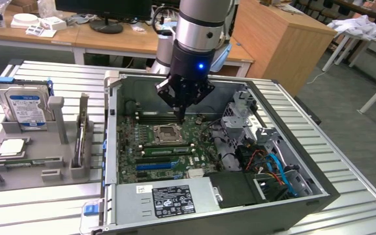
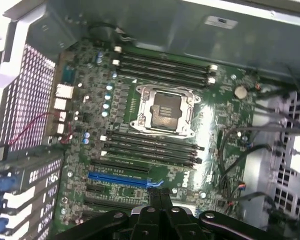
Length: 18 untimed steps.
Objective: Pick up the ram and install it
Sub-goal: 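Press down the ram until it locks into place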
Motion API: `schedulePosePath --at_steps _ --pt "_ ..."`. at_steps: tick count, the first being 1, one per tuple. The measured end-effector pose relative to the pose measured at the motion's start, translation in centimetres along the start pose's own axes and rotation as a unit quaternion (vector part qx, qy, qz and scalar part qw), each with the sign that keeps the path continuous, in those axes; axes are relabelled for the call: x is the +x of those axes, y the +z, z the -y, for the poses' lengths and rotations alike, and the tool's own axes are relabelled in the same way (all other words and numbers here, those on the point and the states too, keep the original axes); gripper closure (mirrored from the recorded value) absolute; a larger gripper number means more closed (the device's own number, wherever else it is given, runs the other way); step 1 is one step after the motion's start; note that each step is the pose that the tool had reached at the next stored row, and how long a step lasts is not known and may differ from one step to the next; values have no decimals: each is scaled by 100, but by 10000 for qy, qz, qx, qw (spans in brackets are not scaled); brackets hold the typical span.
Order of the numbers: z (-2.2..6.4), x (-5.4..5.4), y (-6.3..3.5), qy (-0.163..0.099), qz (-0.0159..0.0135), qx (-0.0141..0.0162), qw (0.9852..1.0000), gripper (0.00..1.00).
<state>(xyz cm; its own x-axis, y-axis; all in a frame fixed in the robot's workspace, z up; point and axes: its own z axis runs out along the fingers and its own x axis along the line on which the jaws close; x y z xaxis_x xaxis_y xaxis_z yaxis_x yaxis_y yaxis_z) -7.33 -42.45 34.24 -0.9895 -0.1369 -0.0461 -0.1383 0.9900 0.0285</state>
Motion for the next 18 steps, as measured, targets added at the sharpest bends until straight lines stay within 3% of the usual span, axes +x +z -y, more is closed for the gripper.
schedulePosePath --at_steps 4,9,18 --pt "0 0 5 348 10 16 9994 89" --pt "0 1 9 749 21 35 9972 89" --pt "0 -3 11 789 12 37 9969 89"
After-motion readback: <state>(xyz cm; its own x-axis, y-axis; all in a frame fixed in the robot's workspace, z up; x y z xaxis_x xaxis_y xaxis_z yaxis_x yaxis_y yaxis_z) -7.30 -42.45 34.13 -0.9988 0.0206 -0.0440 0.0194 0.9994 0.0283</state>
